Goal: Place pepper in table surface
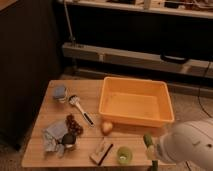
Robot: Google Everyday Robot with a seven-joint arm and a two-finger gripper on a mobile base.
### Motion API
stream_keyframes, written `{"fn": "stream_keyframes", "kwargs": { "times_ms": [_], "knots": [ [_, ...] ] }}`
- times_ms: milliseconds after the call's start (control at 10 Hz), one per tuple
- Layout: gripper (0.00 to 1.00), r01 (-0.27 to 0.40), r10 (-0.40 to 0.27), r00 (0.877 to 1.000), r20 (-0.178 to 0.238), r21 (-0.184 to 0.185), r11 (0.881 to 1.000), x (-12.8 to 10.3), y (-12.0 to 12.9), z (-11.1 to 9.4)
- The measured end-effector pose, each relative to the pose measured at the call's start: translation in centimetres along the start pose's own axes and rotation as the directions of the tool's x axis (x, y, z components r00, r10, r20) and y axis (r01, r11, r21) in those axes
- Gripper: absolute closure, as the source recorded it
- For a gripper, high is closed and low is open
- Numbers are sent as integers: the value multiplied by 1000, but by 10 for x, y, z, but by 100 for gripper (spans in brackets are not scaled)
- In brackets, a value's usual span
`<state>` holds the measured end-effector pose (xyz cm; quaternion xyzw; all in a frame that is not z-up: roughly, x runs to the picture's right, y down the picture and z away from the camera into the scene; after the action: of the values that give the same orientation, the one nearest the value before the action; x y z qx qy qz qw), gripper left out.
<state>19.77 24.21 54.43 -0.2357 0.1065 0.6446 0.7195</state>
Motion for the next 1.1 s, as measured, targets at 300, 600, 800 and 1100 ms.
{"fn": "stream_keyframes", "kwargs": {
  "times_ms": [300, 600, 800, 1100],
  "knots": [
    [100, -27, 30, 998, 50, -55, 998, -12, -25, 12],
    [100, -48, 55, 996, 70, -100, 994, -24, -40, 23],
    [100, -54, 65, 995, 76, -132, 990, -35, -48, 34],
    [100, -58, 71, 994, 83, -154, 986, -57, -61, 50]
  ]
}}
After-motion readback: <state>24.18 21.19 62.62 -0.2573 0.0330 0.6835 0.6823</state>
